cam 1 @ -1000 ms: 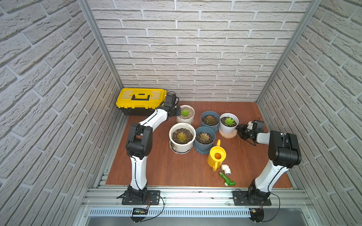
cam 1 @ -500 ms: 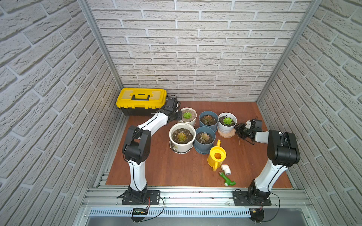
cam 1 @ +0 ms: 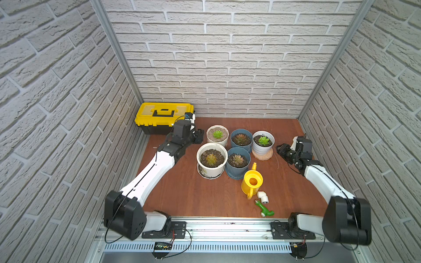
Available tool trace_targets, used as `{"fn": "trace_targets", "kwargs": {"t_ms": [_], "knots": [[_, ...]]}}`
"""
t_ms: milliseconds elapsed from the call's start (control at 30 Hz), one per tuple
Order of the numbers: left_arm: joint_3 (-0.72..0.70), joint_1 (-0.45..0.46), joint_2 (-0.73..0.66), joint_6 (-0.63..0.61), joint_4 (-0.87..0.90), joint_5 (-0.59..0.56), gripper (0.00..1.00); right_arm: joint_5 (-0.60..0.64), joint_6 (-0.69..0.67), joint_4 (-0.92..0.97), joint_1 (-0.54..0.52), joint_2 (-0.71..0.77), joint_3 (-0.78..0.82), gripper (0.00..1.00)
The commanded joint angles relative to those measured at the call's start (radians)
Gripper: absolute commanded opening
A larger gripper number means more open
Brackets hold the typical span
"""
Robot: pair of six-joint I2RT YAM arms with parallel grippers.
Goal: Water the succulent around the soil edge
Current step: Pick up the watering can from the center of the board.
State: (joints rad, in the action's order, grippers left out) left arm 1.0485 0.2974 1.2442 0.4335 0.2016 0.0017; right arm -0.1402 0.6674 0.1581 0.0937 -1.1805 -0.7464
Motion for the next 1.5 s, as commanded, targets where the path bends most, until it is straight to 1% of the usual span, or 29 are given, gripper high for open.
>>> {"fn": "trace_targets", "kwargs": {"t_ms": [0, 100, 167, 300, 400, 467, 500, 533, 667, 767, 933, 1000, 1033, 1067, 1233, 1333, 1467], "knots": [[-0.170, 0.011, -0.154, 0.019, -0.047, -0.019, 0.63, 0.214, -0.128, 0.245, -0.152, 0.147, 0.008, 0.51], [-0.325, 0.014, -0.303, 0.045, -0.074, -0.025, 0.67, 0.304, -0.143, 0.383, -0.292, 0.243, -0.018, 0.51], [-0.440, 0.015, -0.394, 0.075, -0.120, -0.013, 0.74, 0.387, -0.139, 0.473, -0.401, 0.298, -0.035, 0.51], [-0.578, 0.016, -0.498, 0.117, -0.179, 0.009, 0.78, 0.510, -0.088, 0.624, -0.610, 0.356, -0.066, 0.51], [-0.591, 0.016, -0.516, 0.131, -0.183, 0.029, 0.82, 0.558, -0.019, 0.709, -0.759, 0.359, -0.080, 0.51], [-0.580, 0.019, -0.517, 0.124, -0.177, 0.030, 0.89, 0.567, 0.026, 0.731, -0.845, 0.353, -0.078, 0.51], [-0.575, 0.021, -0.517, 0.125, -0.178, 0.026, 0.97, 0.556, 0.045, 0.737, -0.885, 0.347, -0.076, 0.51], [-0.572, 0.020, -0.516, 0.128, -0.183, 0.023, 0.99, 0.545, 0.061, 0.743, -0.917, 0.340, -0.074, 0.51], [-0.580, 0.023, -0.483, 0.135, -0.193, 0.040, 0.98, 0.520, 0.129, 0.767, -1.035, 0.299, -0.063, 0.51], [-0.582, 0.027, -0.477, 0.138, -0.169, 0.017, 0.99, 0.523, 0.201, 0.734, -1.119, 0.274, -0.045, 0.51], [-0.594, 0.030, -0.517, 0.132, -0.153, -0.015, 0.99, 0.551, 0.320, 0.638, -1.197, 0.253, 0.016, 0.51], [-0.597, 0.029, -0.516, 0.132, -0.151, -0.020, 0.99, 0.539, 0.342, 0.600, -1.209, 0.230, 0.038, 0.52], [-0.597, 0.029, -0.516, 0.131, -0.148, -0.023, 0.99, 0.546, 0.353, 0.597, -1.213, 0.219, 0.042, 0.52], [-0.597, 0.029, -0.546, 0.132, -0.144, -0.025, 0.99, 0.557, 0.367, 0.598, -1.219, 0.209, 0.046, 0.52], [-0.596, 0.030, -0.546, 0.132, -0.140, -0.025, 0.99, 0.604, 0.408, 0.561, -1.226, 0.201, 0.085, 0.52], [-0.595, 0.030, -0.546, 0.130, -0.140, -0.025, 0.98, 0.663, 0.431, 0.561, -1.226, 0.213, 0.112, 0.51], [-0.593, 0.029, -0.537, 0.130, -0.139, -0.024, 0.99, 0.775, 0.475, 0.605, -1.226, 0.257, 0.153, 0.46]]}}
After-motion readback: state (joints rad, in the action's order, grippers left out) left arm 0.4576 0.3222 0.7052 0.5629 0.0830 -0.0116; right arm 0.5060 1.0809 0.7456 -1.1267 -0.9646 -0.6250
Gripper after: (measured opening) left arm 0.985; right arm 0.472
